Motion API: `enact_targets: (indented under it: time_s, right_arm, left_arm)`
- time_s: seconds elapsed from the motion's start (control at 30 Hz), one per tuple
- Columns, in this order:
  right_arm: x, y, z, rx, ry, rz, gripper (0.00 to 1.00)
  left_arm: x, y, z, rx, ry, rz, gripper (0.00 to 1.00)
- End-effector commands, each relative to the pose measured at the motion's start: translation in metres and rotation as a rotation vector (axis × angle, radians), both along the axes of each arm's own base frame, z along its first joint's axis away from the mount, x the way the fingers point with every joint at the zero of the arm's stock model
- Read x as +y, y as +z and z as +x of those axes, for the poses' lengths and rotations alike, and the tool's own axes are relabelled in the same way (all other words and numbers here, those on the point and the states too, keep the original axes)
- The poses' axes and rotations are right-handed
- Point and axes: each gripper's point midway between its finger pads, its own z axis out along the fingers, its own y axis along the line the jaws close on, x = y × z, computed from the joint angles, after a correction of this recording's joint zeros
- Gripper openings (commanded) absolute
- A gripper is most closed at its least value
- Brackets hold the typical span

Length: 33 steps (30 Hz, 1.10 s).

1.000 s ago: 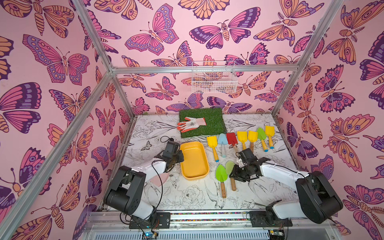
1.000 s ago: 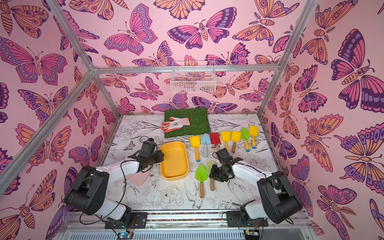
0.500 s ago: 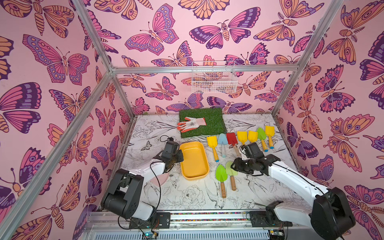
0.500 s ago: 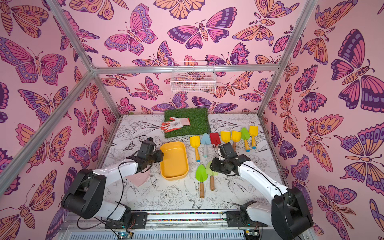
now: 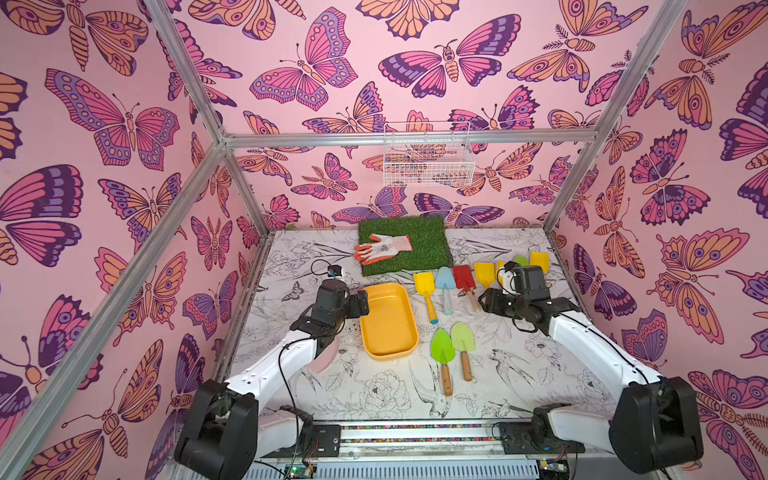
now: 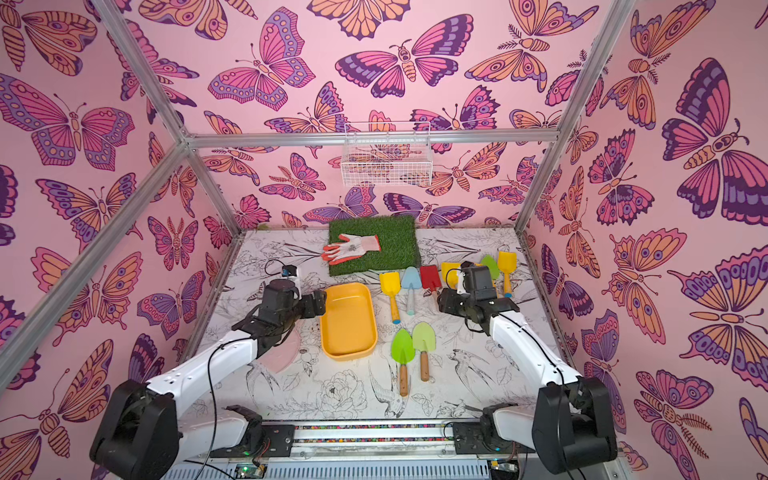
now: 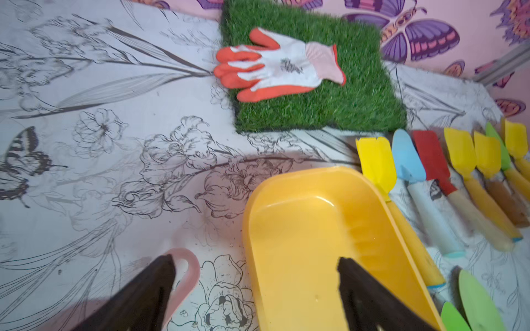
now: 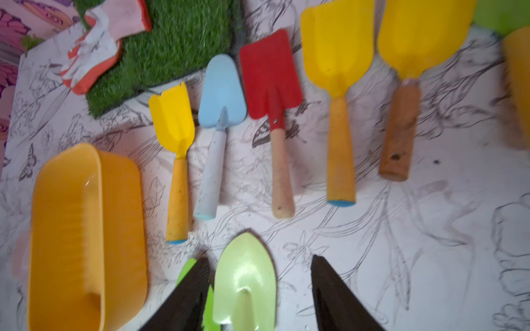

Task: Take the shovel out of the storage box
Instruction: Reset both arms

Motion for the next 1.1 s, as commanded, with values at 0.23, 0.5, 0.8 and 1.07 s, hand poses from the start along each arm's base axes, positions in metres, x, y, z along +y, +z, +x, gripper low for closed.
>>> enact_targets:
  time_s: [0.23, 0.5, 0.8, 1.07]
  right_arm:
    - [-0.098, 0.036, 0.060, -0.273, -0.231, -0.146, 0.99]
    - [-0.134, 0.023, 0.058, -0.403, -0.294, -0.346, 0.99]
    - [-0.133, -0.017, 0.056, -0.445, -0.301, -0.309, 0.99]
    - [-0.115, -0.032, 0.060, -0.509, -0.206, -0.310, 0.99]
  left_arm:
    - [0.080, 0.007, 0.004, -0.077, 0.184, 0.349, 1.00]
    - [0.132, -0.017, 0.015, -0.086, 0.288, 0.237, 1.00]
    - [0.144, -0.039, 0.024, -0.192, 0.279, 0.360, 0.99]
    - [0.139, -0.039, 0.025, -0.204, 0.232, 0.324, 1.00]
